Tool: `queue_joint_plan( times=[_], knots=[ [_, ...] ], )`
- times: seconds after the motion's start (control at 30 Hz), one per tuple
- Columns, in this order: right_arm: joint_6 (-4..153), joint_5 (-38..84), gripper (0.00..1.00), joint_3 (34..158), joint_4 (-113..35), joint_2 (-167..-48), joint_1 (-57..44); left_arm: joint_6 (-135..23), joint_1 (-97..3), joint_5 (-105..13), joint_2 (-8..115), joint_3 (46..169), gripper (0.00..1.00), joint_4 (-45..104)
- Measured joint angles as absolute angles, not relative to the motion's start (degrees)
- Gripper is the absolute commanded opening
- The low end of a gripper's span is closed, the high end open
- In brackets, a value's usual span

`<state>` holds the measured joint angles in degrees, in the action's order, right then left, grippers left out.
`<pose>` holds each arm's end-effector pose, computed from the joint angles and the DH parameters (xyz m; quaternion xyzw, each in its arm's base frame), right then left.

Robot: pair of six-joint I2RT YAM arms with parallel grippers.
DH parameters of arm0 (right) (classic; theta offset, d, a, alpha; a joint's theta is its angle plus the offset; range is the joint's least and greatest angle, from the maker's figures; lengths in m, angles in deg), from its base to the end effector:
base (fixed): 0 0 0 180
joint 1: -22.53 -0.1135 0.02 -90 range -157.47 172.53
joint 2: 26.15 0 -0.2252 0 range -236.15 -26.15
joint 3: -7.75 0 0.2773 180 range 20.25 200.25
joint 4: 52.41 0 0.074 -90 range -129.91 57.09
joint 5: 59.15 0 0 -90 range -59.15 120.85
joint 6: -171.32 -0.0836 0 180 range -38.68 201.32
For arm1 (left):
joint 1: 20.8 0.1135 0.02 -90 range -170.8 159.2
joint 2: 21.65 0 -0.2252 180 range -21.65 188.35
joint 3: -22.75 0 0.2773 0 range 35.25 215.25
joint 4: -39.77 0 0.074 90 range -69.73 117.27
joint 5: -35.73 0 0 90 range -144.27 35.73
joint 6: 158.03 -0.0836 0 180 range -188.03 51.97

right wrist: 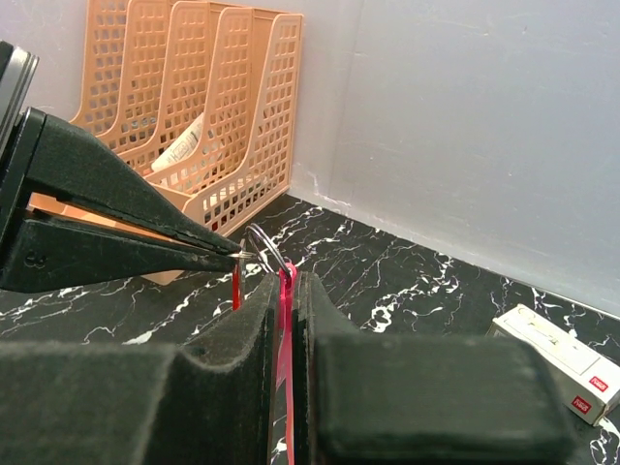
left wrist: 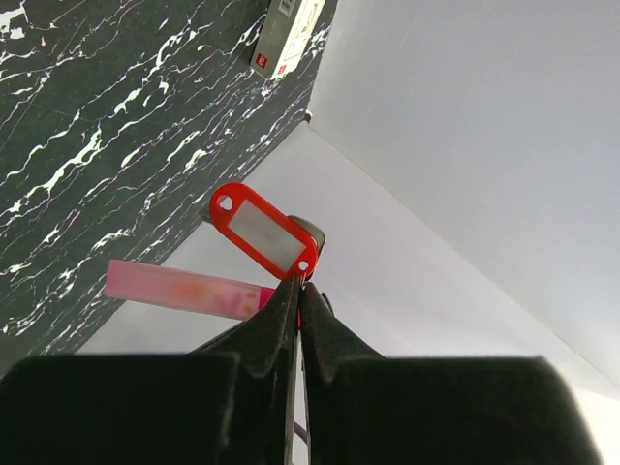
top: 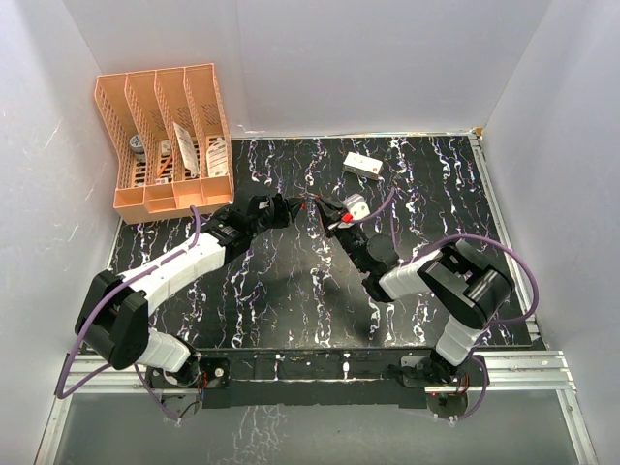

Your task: Put the keys on the keyring

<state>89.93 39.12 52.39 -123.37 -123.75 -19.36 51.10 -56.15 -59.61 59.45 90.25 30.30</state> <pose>0.2804 0.2353 0.1638 -0.1973 0.5551 0.1905 0.7853 0.3302 -0.2247 0.2092 -0.5755 0.6032 -0.5286 0.1596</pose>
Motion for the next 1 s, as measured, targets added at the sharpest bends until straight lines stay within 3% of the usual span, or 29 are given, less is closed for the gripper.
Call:
queue_joint_plan(
  times=[1.0],
  knots=[
    [88.46,38.36,0.0,52.83,-123.4,-124.15,-19.84,51.1,-56.15,-59.59,59.43,90.1,0.0,31.57]
  ],
)
